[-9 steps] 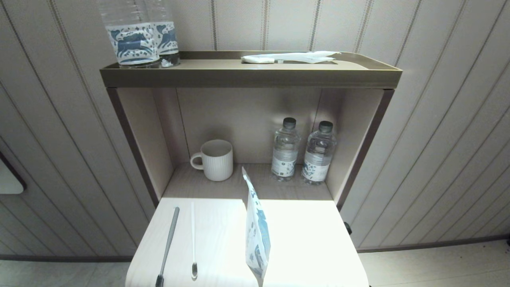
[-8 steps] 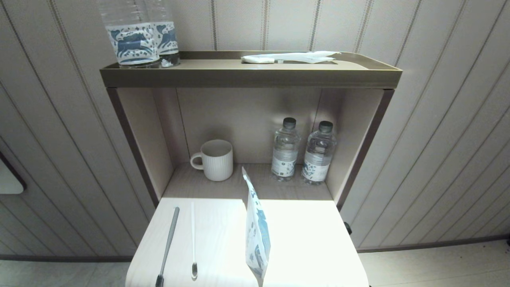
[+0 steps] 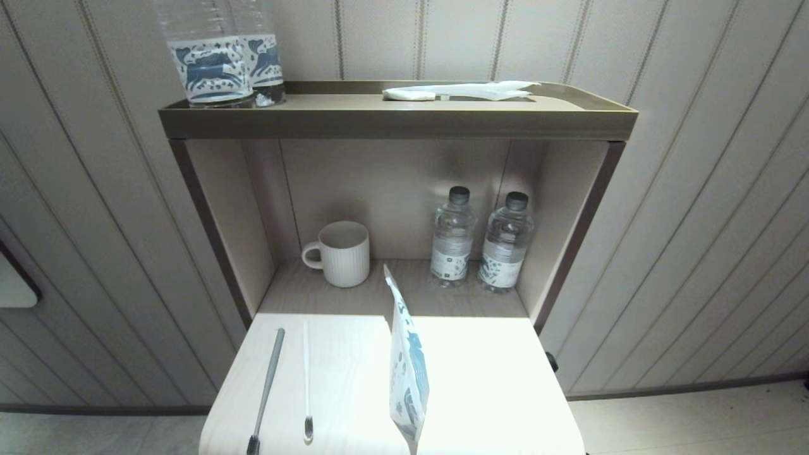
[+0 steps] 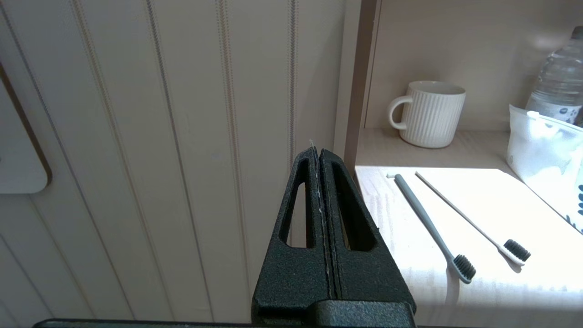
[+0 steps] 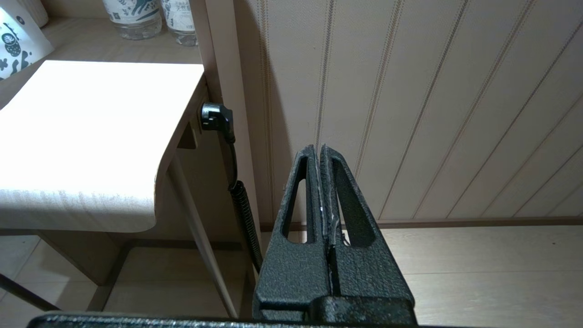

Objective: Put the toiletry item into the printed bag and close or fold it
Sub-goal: Pick up the storage bag

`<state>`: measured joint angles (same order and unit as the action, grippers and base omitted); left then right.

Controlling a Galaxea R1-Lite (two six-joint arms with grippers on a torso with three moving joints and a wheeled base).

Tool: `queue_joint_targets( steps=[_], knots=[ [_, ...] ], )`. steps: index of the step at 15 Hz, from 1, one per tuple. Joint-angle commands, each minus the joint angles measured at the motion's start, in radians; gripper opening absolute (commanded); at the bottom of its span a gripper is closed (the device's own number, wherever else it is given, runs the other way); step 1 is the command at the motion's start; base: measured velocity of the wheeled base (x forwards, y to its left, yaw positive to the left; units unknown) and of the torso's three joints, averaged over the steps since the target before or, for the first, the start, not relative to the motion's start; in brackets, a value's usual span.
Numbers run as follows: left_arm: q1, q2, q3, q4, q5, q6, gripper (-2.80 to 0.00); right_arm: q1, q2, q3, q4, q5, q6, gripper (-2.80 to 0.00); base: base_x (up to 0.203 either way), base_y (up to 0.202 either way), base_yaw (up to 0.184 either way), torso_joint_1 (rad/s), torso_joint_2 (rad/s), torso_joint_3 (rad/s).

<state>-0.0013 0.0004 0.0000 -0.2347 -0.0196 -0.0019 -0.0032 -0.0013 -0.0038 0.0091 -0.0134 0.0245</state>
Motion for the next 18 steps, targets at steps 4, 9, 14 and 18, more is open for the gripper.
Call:
queue_joint_targets(
  steps=[4, 9, 14, 18],
  knots=[
    [0.0, 0.001, 0.0, -0.002, 0.0, 0.0, -2.8, 0.002, 0.001, -0.009, 0.029, 0.0, -0.001, -2.8, 0.0, 0.0, 0.0, 0.0, 0.0, 0.0],
    [0.0, 0.0, 0.0, -0.002, -0.002, 0.002, -2.8, 0.002, 0.021, -0.042, 0.042, 0.007, -0.016, -2.8, 0.0, 0.0, 0.0, 0.0, 0.0, 0.0],
    [0.0, 0.0, 0.0, 0.0, -0.003, 0.003, -2.8, 0.001, 0.162, -0.464, 0.227, 0.083, -0.017, -2.8, 0.0, 0.0, 0.0, 0.0, 0.0, 0.0],
    [0.0, 0.0, 0.0, 0.0, -0.003, 0.003, -2.8, -0.002, 0.543, -0.725, 0.289, 0.098, -0.013, -2.8, 0.0, 0.0, 0.0, 0.0, 0.0, 0.0]
  ],
)
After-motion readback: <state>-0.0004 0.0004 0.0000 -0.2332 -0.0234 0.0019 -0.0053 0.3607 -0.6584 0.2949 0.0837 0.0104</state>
